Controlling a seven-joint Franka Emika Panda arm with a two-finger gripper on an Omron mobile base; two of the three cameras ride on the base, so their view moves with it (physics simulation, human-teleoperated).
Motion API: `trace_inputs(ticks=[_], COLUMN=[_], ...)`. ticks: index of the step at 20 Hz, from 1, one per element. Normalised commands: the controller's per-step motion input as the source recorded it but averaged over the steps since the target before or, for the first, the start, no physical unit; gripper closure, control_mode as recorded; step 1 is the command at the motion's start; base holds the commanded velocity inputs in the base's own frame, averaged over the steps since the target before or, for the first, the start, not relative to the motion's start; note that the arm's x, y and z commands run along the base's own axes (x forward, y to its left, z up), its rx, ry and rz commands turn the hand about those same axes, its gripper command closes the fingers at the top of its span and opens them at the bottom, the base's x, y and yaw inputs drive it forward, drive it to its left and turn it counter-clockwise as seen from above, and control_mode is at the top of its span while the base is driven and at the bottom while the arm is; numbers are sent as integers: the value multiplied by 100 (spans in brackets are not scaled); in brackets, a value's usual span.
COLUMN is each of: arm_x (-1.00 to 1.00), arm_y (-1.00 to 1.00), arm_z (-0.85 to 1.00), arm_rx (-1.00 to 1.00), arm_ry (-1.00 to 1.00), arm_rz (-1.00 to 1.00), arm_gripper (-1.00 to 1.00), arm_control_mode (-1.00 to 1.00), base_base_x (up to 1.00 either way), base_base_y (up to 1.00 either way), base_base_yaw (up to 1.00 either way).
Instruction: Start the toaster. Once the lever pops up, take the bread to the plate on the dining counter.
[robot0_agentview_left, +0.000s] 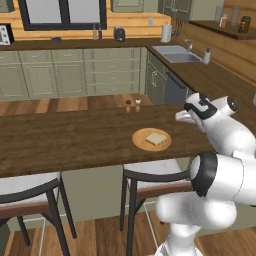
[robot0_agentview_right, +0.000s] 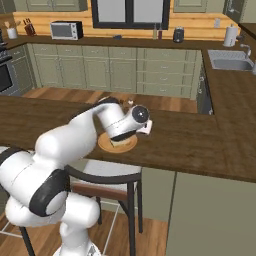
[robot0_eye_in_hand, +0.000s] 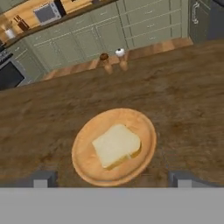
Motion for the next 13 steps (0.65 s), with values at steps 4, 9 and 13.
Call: trace_inputs(ticks=[4,9,13], arm_x=[-98,-95,-89], arm_y=[0,0,-1], arm_z=[55,12,1], arm_rx=[-9,-3,0], arm_ry=[21,30,35], arm_rz=[-13,-14,-13], arm_gripper=[-100,-100,-100], arm_control_mode=[-100,-100,-100], base_base_x=[0,0,0], base_base_y=[0,0,0], base_base_yaw=[0,0,0])
